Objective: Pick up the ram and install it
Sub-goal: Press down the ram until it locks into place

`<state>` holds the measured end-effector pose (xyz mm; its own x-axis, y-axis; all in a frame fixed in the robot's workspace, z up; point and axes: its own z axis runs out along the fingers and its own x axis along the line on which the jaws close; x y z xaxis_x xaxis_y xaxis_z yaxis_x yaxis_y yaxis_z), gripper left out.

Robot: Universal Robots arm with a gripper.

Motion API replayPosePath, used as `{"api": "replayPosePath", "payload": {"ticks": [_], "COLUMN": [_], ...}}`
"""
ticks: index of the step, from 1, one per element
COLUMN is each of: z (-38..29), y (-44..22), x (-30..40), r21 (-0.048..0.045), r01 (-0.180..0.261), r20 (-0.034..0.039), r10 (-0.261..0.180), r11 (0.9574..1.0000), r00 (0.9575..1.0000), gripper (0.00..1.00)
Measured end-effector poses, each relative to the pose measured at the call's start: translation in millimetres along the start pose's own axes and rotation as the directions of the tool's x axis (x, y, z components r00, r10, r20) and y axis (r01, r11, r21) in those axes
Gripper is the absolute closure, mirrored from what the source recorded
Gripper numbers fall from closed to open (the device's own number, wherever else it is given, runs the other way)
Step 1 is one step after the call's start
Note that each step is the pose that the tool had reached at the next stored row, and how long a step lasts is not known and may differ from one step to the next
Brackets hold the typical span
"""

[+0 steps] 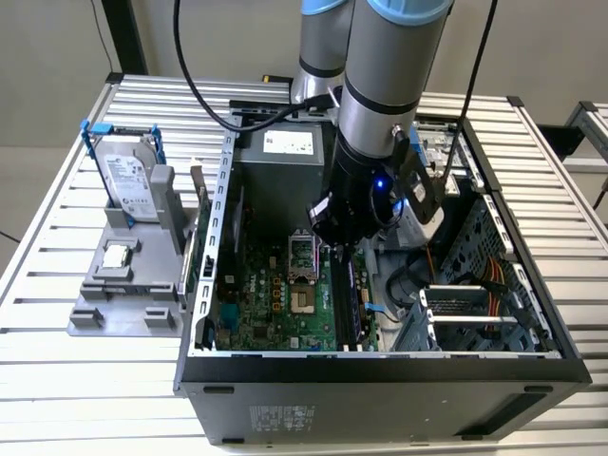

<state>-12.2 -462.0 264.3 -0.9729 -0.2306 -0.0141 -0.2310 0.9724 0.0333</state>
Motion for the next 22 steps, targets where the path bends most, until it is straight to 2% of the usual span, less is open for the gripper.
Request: {"api": "replayPosePath", "payload": {"ticks": [6, 11, 17, 22], "z": [0.0, 0.0, 0.0, 0.0], "y": [0.0, 0.0, 0.0, 0.0], "x": [0.0, 0.0, 0.0, 0.0], "r21": [-0.0043, -0.0072, -0.0110, -0.0146], "r01": [0.046, 0.087, 0.135, 0.174], "r20": [-0.0006, -0.0012, -0.0016, -0.0018], "r10": [-0.046, -0.087, -0.135, -0.174], "r11": [0.9989, 0.9962, 0.9908, 0.9847], "r00": [0.9989, 0.9962, 0.9909, 0.9848], "gripper": [1.00, 1.00, 1.00, 1.00]}}
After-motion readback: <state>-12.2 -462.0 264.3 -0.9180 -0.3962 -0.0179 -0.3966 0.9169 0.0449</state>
